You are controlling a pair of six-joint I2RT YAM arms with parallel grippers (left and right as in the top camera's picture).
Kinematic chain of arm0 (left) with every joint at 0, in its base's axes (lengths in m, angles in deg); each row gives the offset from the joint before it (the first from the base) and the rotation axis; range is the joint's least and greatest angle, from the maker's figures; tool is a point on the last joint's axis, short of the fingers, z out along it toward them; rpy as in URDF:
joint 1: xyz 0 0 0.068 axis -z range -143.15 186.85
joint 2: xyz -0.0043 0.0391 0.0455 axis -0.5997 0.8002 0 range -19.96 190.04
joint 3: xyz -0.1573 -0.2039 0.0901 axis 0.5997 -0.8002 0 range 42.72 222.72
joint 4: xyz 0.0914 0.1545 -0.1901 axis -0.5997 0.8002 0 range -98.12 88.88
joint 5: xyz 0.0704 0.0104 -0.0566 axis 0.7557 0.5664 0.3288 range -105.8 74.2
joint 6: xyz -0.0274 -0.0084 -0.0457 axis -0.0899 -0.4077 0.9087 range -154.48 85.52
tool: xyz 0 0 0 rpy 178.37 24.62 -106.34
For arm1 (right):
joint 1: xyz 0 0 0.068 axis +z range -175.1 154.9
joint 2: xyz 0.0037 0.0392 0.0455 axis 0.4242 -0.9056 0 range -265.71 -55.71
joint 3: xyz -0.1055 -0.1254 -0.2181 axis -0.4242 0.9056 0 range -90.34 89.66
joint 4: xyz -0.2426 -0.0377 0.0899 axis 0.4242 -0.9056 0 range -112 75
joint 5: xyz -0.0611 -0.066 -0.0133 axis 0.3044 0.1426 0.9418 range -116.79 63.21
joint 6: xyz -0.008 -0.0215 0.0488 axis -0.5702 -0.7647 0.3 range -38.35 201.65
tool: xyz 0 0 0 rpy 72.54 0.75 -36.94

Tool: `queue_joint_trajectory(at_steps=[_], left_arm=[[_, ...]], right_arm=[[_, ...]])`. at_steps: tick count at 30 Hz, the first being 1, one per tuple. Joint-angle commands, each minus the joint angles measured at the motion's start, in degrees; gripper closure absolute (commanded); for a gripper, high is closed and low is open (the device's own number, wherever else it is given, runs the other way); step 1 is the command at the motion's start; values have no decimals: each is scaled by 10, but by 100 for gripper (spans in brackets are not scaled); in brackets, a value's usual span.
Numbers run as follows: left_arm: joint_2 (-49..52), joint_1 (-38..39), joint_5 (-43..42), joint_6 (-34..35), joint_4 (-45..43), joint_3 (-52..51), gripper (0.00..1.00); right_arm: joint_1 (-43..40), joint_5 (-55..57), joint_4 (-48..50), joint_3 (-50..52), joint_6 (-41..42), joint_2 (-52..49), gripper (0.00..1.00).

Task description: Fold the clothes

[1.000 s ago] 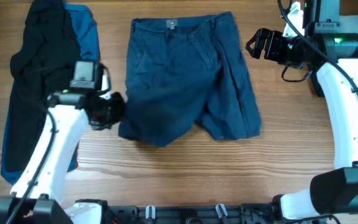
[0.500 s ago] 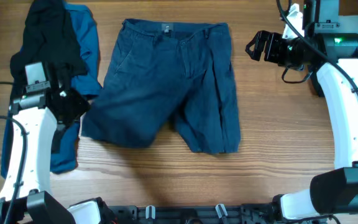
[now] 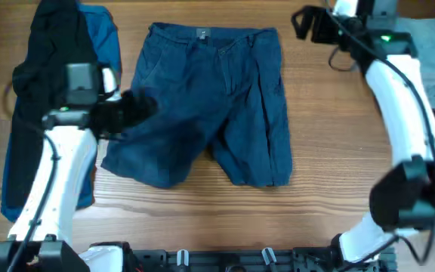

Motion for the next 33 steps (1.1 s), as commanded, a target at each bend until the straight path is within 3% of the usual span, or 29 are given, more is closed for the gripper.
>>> queue_joint_trajectory(at_steps=[1, 9, 21, 33], left_arm=[[-10, 79, 19, -15, -20, 12, 1], [-10, 164, 63, 2, -19, 11, 2], [17, 176, 67, 19, 5, 10, 2], [17, 176, 67, 19, 0, 10, 1]], right_arm=[[22, -38, 77, 0, -37, -93, 3], [44, -45, 231, -1, 6, -249, 6], [44, -12, 287, -1, 52, -312, 18], [44, 30, 287, -1, 53, -316, 19]])
